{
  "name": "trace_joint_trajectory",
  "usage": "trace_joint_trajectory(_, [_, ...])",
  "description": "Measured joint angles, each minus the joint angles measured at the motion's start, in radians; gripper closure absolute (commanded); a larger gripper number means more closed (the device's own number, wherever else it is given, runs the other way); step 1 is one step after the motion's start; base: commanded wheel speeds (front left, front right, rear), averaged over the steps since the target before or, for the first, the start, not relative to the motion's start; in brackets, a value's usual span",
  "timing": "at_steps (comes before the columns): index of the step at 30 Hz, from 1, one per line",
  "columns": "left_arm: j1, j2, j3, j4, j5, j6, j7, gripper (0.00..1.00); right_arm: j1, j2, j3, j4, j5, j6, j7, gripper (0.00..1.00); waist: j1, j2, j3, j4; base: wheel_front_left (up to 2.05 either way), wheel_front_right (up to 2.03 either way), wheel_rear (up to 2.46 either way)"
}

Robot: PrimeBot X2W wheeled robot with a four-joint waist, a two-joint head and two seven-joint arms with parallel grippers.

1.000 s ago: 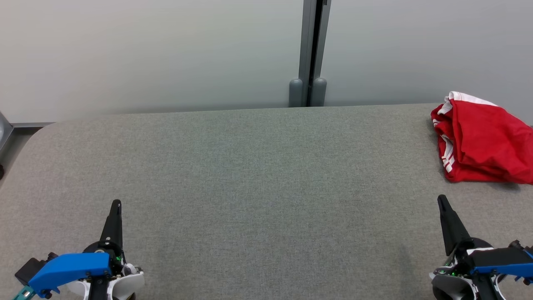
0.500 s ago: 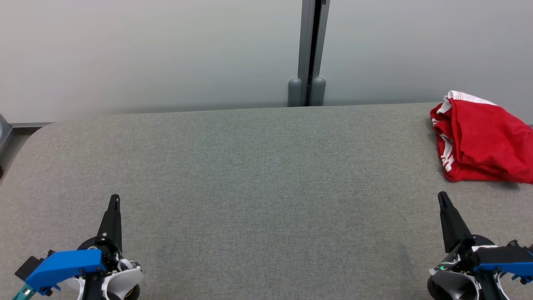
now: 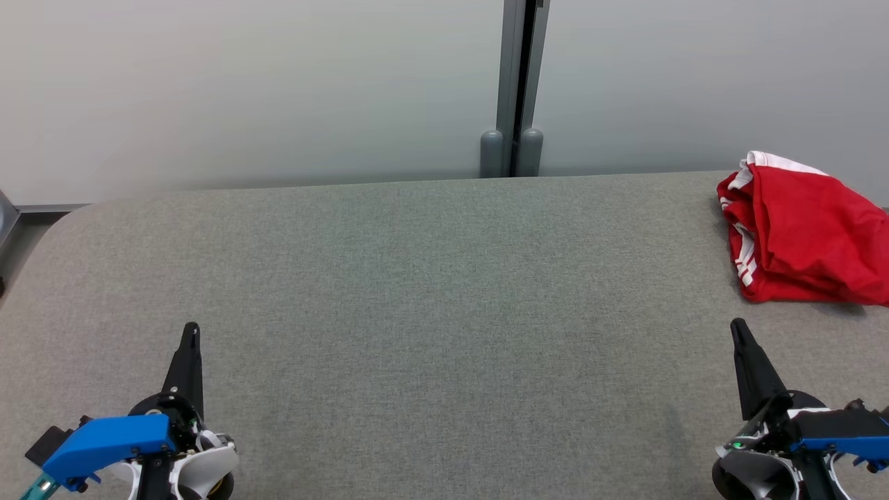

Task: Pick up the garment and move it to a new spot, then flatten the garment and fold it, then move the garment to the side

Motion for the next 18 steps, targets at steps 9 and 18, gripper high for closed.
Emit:
trace_joint_trajectory(9, [0.0,0.0,0.0,0.0,0.0,0.0,0.0,1.0,0.0,0.0,0.0,0.0,0.0,0.0,0.0,1.0,0.0,0.0001,0.0,0.0,0.0,0.0,0.0])
trace_joint_trajectory(18, [0.0,0.0,0.0,0.0,0.0,0.0,0.0,1.0,0.0,0.0,0.0,0.0,0.0,0.0,0.0,1.0,0.0,0.0,0.0,0.0,0.0,0.0,0.0])
